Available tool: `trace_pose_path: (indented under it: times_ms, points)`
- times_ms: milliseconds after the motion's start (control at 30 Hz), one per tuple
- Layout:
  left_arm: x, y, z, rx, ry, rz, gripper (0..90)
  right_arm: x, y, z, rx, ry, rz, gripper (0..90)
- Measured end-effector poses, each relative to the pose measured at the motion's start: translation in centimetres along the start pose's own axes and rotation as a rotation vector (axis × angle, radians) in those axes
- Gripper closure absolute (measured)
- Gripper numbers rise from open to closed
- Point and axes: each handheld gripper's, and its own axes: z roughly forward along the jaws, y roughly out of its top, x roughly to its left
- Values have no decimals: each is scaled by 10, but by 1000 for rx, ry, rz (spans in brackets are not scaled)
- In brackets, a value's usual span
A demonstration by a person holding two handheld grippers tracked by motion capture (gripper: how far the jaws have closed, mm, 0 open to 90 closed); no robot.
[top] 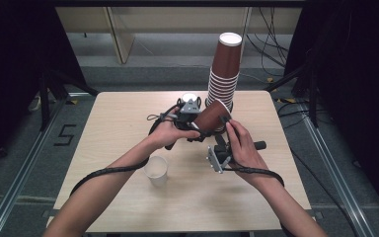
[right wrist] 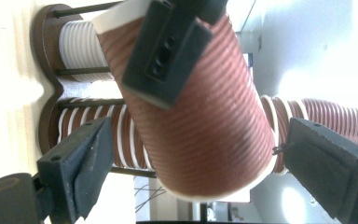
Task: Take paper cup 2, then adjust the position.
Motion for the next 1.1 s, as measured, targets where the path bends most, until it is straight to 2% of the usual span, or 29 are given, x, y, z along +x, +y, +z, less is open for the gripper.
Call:
trace_pose_path:
  times_ms: [100, 167, 200, 233, 267, 333, 467, 500, 600, 633, 667, 833, 867, 933, 967, 1000, 1067, 1100]
  points:
    - [2, 1, -1, -9, -2, 6, 221, -2, -1, -2, -3, 1, 53, 100]
    - [2, 2, -1, -16, -2, 9, 221, -1, 0, -2, -4, -5, 117, 100]
    - [2, 3, -2, -17, 1, 9, 221, -2, -2, -2, -9, 5, 115, 100]
    - [2, 4, -2, -22, 0, 7, 221, -1, -1, -3, -8, -3, 152, 101]
    - [3, 4, -2, -23, -2, 7, 221, -1, -2, -3, -11, -2, 162, 102]
    - [3, 4, -3, -20, 2, 9, 221, -1, -2, -6, 8, -1, 215, 107]
    - [3, 2, -5, -30, 5, 9, 221, -1, -3, -7, 10, -3, 255, 118]
    - [3, 1, -5, -32, 6, 9, 221, 1, -2, -7, 17, 6, 304, 121]
    - [3, -2, -5, -40, 9, 5, 221, 0, -2, -7, 21, 30, 380, 126]
    - [3, -2, -5, -37, 5, 6, 221, -1, -2, -7, 24, 26, 405, 127]
    - [4, -3, -5, -38, 7, 7, 221, 0, -2, -8, 31, 43, 441, 128]
    - [7, -3, -5, -45, 17, 6, 220, 1, -6, -7, 34, 80, 546, 128]
    - [7, -3, -5, -46, 19, 7, 221, 1, -7, -7, 33, 83, 579, 128]
    - [6, -4, -6, -52, 16, 7, 220, -2, -9, -7, 26, 93, 607, 130]
    - [5, -4, -6, -51, 15, 7, 220, -2, -10, -8, 24, 96, 639, 131]
    - [5, -4, -6, -55, 16, 12, 220, -1, -9, -9, 27, 110, 702, 130]
    - [5, -5, -7, -54, 21, 14, 220, -3, -11, -9, 16, 127, 745, 132]
    - [5, -5, -6, -59, 17, 14, 220, -2, -11, -9, 20, 133, 782, 132]
